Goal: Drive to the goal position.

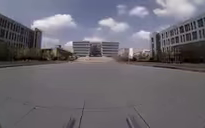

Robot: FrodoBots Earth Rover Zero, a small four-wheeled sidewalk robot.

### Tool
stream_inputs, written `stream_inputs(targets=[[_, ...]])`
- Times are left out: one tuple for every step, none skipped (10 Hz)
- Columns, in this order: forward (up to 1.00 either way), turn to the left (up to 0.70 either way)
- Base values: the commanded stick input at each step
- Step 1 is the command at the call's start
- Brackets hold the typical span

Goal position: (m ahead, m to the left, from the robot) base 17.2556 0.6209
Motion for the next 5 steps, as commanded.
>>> stream_inputs(targets=[[0.70,0.07],[0.70,0.07],[0.70,0.07],[0.70,0.07],[0.70,0.07]])
